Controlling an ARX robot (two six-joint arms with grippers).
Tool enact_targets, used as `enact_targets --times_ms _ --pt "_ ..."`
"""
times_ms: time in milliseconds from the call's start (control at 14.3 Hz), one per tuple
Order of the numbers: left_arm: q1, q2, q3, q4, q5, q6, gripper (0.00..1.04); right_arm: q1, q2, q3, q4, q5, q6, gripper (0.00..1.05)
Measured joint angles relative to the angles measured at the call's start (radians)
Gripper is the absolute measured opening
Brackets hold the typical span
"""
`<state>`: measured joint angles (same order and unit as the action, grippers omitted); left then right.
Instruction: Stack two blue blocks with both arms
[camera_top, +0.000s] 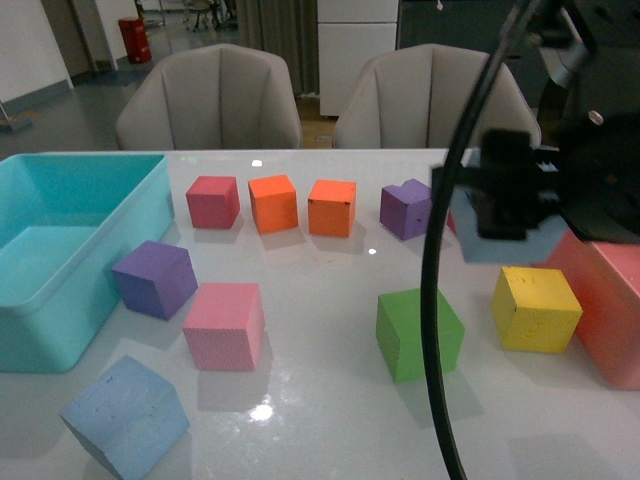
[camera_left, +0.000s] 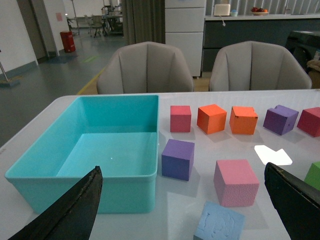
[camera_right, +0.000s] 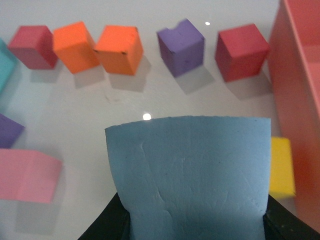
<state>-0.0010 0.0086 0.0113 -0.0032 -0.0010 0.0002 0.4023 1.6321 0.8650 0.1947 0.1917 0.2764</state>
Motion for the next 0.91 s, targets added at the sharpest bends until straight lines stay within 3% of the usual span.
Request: enact_targets --times_ms 491,911 --pt "0.000 0.000 0.000 0.000 0.000 0.000 0.98 0.072 0.459 0.581 -0.224 -0.103 -0.034 0.42" --pt "0.000 0.000 0.000 0.000 0.000 0.000 0.98 0.095 0.687 0.812 -0.317 -0.161 -0.033 0.42"
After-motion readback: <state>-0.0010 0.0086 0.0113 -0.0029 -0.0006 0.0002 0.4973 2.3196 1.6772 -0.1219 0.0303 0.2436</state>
